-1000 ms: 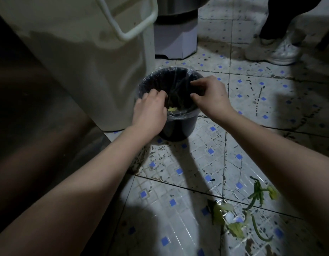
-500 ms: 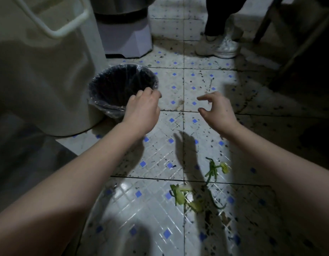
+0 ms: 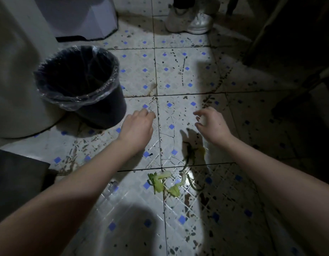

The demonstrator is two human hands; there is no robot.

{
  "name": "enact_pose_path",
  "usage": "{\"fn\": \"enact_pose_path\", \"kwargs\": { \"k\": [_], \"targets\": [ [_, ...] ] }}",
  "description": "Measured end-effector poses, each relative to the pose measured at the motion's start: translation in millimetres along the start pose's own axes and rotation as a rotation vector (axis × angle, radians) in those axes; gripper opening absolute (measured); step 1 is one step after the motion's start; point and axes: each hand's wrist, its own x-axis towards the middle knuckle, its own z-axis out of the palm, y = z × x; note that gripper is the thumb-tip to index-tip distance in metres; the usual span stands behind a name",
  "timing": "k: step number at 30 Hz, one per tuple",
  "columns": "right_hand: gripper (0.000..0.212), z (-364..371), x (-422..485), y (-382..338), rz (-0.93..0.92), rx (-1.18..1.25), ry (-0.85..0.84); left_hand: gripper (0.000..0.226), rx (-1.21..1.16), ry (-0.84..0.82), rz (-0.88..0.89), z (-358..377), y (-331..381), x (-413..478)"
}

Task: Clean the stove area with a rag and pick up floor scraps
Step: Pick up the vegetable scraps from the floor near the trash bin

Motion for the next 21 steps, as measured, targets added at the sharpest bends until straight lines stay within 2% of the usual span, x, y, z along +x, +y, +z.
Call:
{"fn": "enact_pose_path", "kwargs": {
  "k": [8, 13, 16, 19, 21],
  "targets": [
    [0.034, 50, -34, 34, 0.072, 0.016, -0.153, 0.029, 0.044, -0.109, 0.087, 50, 6, -15],
    [0.058, 66, -39, 35, 0.162, -0.044, -0.253, 0.025, 0.013, -0.131, 0.13, 72, 10, -37],
    [0.065, 75, -39, 28, 0.124, -0.136, -0.286, 0.028, -0.004, -0.187, 0.14, 84, 15, -50],
    [0.06, 84, -40, 24, 0.1, -0.21, -0.283, 0.028, -0.025, -0.205, 0.172, 90, 17, -66],
    [0.052, 88, -40, 23, 0.1, -0.225, -0.262, 0.027, -0.023, -0.145, 0.229, 91, 17, -81]
  ]
}}
